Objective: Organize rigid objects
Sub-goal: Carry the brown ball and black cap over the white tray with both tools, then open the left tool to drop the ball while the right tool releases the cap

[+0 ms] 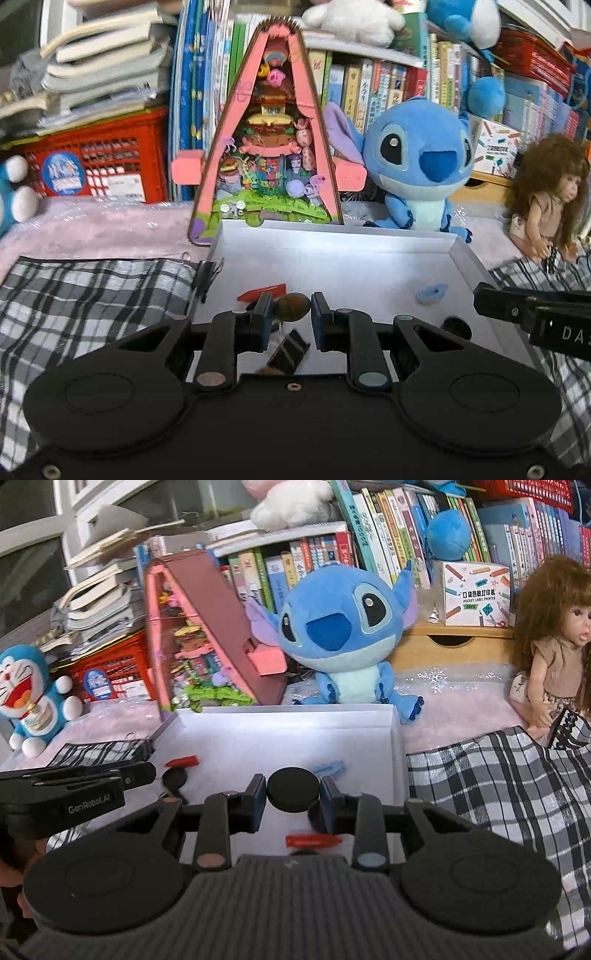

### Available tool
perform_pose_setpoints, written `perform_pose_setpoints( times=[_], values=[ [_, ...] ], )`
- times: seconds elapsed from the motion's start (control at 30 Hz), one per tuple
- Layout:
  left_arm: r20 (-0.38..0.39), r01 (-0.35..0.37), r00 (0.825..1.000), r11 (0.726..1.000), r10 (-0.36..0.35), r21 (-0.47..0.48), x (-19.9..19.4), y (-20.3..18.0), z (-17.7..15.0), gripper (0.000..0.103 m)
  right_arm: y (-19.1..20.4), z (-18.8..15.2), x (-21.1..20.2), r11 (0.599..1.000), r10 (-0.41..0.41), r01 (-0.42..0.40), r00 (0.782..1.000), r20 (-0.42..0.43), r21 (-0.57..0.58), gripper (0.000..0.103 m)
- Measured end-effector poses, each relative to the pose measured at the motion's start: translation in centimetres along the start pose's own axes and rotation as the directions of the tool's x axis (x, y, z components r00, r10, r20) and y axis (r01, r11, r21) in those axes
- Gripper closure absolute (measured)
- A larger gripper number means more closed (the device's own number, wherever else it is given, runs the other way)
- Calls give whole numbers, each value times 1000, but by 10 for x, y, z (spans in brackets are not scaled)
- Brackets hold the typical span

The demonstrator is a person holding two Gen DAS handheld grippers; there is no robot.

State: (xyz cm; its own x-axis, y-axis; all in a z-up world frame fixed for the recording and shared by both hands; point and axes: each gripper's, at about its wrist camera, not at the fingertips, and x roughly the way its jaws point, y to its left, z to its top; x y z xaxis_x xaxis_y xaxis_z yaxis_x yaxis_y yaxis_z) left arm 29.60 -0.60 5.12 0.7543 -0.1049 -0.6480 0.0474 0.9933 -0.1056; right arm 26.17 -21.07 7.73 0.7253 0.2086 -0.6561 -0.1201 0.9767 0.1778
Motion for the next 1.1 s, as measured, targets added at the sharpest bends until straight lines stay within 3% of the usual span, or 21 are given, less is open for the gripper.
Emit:
perform_pose_setpoints(
  times=[0.2, 0.57, 1.1],
  values=[
    [-41, 1, 999, 999, -3, -32, 30, 8, 19, 83, -11, 22, 27, 999, -20, 22, 999, -38, 50, 66],
    [-75, -35, 997, 999, 33, -19, 71, 16, 20, 82, -21, 30, 79, 996, -54, 59, 996, -76, 69, 66],
    [-82, -15, 997, 1000, 16, 6, 94, 17, 28, 82, -15, 35, 117, 995, -88, 92, 991, -101, 31, 66]
  ],
)
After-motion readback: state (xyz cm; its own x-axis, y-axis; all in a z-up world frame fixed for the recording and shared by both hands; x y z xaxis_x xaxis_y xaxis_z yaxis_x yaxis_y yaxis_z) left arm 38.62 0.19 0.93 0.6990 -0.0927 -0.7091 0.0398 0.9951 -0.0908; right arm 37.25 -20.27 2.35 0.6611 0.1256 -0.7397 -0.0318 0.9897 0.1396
